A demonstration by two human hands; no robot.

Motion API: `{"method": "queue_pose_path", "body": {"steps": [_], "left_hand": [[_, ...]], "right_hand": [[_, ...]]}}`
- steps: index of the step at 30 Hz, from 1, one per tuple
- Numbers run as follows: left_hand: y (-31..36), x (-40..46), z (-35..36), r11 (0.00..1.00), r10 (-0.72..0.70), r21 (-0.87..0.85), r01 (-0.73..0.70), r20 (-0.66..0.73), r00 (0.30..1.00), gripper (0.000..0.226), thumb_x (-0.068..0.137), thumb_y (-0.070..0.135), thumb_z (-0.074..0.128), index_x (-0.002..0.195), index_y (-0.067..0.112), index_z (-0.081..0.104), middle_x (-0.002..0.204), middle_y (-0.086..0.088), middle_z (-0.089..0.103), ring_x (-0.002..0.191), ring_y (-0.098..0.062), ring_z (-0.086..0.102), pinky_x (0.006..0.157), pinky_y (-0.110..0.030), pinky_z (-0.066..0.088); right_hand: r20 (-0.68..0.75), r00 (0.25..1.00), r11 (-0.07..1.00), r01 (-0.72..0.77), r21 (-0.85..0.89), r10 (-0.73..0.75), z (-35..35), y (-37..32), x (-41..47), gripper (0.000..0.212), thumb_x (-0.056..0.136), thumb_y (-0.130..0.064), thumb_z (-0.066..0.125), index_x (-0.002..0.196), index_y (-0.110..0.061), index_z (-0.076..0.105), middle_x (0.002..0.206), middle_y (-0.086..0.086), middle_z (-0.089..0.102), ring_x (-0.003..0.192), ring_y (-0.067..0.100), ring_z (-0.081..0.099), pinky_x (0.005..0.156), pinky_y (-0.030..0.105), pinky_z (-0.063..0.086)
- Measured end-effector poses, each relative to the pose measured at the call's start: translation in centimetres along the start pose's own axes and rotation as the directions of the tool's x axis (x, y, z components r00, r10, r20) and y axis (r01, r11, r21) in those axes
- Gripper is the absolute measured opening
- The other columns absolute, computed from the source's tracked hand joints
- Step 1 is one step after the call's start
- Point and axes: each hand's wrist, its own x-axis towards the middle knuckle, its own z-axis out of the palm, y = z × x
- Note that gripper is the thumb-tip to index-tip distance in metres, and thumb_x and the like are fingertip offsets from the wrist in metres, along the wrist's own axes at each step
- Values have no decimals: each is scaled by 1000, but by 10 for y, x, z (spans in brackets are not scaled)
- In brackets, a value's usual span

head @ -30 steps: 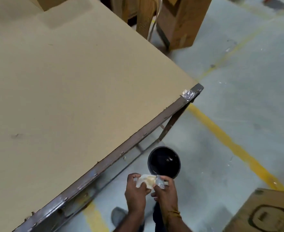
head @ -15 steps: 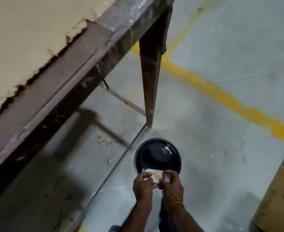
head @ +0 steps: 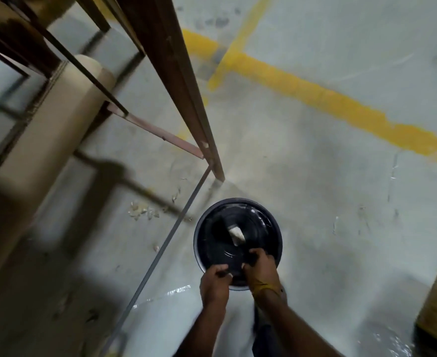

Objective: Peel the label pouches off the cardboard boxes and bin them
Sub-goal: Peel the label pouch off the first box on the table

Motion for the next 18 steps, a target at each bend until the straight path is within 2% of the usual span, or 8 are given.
{"method": "queue_pose_path", "body": {"steps": [4, 8, 10, 12, 15, 18], "left_hand": [[24, -51, -29, 996, 64, 58, -62, -27, 998, 21, 87, 7, 70, 90, 27, 70, 100, 3, 72, 97, -22, 67, 90, -45, 57], [62, -127, -73, 978, 179, 115, -171, -61, 982, 21, 89, 6, 66, 93, 26, 69, 103, 3, 67, 100, -22, 64, 90, -41, 56], [75, -166, -99, 960, 252, 140, -242, -63, 966, 20, 89, 5, 65, 95, 23, 69, 104, 3, 67, 99, -18, 63, 90, -33, 53], [83, -200, -124, 941, 318, 147, -305, -75, 945, 20, 87, 5, 65, 97, 21, 70, 101, 4, 69, 96, -14, 63, 87, -27, 51], [86, -254, -157, 936, 330, 162, -312, -102, 938, 21, 87, 6, 65, 99, 23, 71, 93, 7, 67, 88, -8, 62, 72, -8, 42], [78, -310, -191, 940, 335, 127, -317, -169, 927, 19, 88, 7, 65, 99, 21, 72, 90, 9, 65, 83, -7, 60, 68, -2, 37]], "right_hand": [[68, 994, 996, 87, -23, -85, -13, -18, -49, 30, 92, -15, 64, 121, -17, 61, 123, 11, 54, 108, 30, 61, 95, 33, 47], [120, 975, 980, 193, -47, -186, -36, -47, -114, 23, 92, -19, 62, 115, -20, 64, 120, 6, 56, 102, 26, 62, 95, 38, 51], [131, 961, 966, 252, -62, -243, -48, -60, -150, 22, 92, -20, 64, 114, -19, 64, 118, 6, 59, 101, 25, 63, 93, 39, 51], [132, 939, 942, 328, -64, -318, -62, -71, -189, 22, 92, -19, 65, 114, -18, 65, 116, 4, 60, 100, 22, 63, 91, 34, 50], [154, 889, 891, 446, -80, -431, -84, -83, -248, 20, 94, -13, 64, 113, -19, 65, 111, 2, 58, 91, 14, 58, 84, 26, 45], [207, 831, 833, 543, -105, -516, -94, -90, -302, 18, 92, -10, 64, 108, -19, 66, 108, 0, 61, 88, 10, 56, 89, 31, 49]]}}
